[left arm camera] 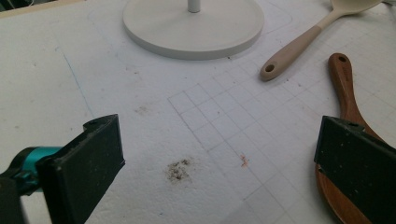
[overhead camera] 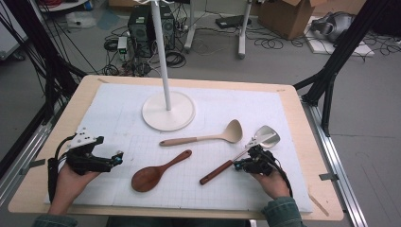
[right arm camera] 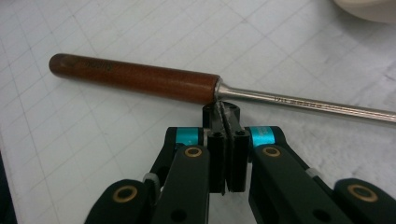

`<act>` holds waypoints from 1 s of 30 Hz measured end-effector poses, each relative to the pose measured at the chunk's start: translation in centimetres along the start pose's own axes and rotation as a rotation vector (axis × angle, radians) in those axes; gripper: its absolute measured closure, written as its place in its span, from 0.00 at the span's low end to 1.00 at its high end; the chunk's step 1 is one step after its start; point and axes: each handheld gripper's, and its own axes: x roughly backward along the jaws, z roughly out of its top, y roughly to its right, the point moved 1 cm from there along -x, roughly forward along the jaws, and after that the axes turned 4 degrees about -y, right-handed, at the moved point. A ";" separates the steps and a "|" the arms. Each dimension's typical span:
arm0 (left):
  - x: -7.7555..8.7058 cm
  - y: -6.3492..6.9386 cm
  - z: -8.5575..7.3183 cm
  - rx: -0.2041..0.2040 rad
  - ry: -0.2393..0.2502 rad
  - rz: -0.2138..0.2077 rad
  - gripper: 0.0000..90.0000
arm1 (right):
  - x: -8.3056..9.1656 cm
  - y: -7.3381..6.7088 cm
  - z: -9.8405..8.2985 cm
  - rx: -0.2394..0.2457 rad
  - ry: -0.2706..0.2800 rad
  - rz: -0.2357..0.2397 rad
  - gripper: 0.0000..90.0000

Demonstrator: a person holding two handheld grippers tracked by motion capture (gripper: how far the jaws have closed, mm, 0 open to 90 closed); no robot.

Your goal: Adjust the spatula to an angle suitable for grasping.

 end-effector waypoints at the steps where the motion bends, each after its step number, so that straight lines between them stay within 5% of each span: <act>1: 0.0 0.0 0.0 0.000 0.000 0.000 0.02 | -0.2 -0.3 0.1 0.001 -0.003 0.005 1.00; 30: 0.2 -0.1 0.0 0.004 0.008 -0.002 0.02 | -2.7 -2.6 2.6 0.070 -0.006 0.051 1.00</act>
